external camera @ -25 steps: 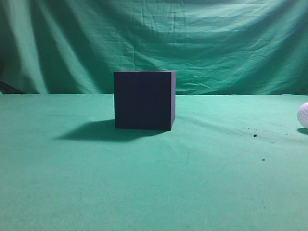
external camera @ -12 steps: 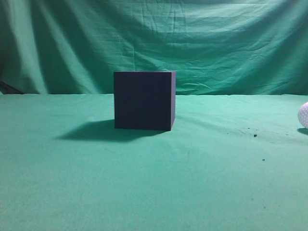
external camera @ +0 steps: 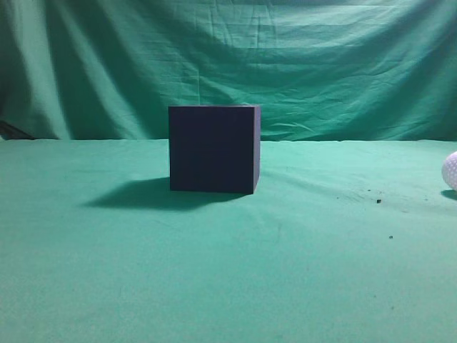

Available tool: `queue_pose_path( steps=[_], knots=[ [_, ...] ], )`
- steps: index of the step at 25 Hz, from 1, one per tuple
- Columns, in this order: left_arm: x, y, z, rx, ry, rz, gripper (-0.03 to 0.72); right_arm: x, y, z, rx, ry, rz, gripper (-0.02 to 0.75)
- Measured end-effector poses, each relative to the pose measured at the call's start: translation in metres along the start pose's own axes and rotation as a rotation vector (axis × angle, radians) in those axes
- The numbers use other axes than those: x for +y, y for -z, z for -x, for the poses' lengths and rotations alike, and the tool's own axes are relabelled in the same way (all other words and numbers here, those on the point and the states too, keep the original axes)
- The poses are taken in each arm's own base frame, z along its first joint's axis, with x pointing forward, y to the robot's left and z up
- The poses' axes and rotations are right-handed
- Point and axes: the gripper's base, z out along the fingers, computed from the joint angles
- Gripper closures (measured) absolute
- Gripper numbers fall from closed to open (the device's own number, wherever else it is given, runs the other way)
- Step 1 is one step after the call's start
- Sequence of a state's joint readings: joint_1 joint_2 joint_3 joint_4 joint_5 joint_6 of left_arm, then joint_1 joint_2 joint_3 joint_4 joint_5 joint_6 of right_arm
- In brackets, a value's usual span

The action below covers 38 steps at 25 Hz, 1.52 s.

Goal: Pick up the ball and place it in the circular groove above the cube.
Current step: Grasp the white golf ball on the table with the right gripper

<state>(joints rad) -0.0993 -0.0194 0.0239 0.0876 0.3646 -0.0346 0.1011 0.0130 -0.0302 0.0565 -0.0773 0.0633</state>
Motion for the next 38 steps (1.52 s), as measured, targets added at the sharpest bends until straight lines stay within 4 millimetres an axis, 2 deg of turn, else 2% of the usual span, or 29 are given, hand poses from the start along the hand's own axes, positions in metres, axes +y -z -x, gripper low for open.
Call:
queue_pose_path(
  steps=[4,7,12,14,15,16,20,26,27,28,32,36,38],
  knots=[
    [0.0,0.0,0.0,0.0,0.0,0.0,0.688,0.004,-0.017,0.024,0.179,-0.036,-0.011,0.689],
    [0.0,0.0,0.0,0.0,0.0,0.0,0.688,0.006,-0.033,0.029,0.315,-0.06,-0.023,0.689],
    [0.0,0.0,0.0,0.0,0.0,0.0,0.688,0.005,-0.053,0.016,0.499,-0.055,-0.042,0.689],
    [0.0,0.0,0.0,0.0,0.0,0.0,0.688,0.006,-0.062,0.016,0.603,-0.001,-0.031,0.689],
    [0.0,0.0,0.0,0.0,0.0,0.0,0.688,0.006,-0.068,0.016,0.673,0.046,-0.015,0.738],
    [0.0,0.0,0.0,0.0,0.0,0.0,0.688,0.007,-0.072,0.015,0.744,0.081,-0.001,0.738],
    [0.0,0.0,0.0,0.0,0.0,0.0,0.688,0.013,-0.101,0.008,0.977,0.147,0.068,0.738],
    [0.0,0.0,0.0,0.0,0.0,0.0,0.688,0.024,-0.147,-0.024,1.256,0.204,0.127,0.738],
    [0.0,0.0,0.0,0.0,0.0,0.0,0.688,0.024,-0.156,-0.027,1.29,0.204,0.126,0.689],
    [0.0,0.0,0.0,0.0,0.0,0.0,0.688,0.025,-0.165,-0.031,1.322,0.202,0.123,0.689],
    [0.0,0.0,0.0,0.0,0.0,0.0,0.688,0.027,-0.197,-0.048,1.41,0.186,0.109,0.46],
    [0.0,0.0,0.0,0.0,0.0,0.0,0.688,0.027,-0.217,-0.068,1.46,0.164,0.088,0.21],
    [0.0,0.0,0.0,0.0,0.0,0.0,0.688,0.027,-0.224,-0.078,1.475,0.155,0.077,0.159]
  ],
)
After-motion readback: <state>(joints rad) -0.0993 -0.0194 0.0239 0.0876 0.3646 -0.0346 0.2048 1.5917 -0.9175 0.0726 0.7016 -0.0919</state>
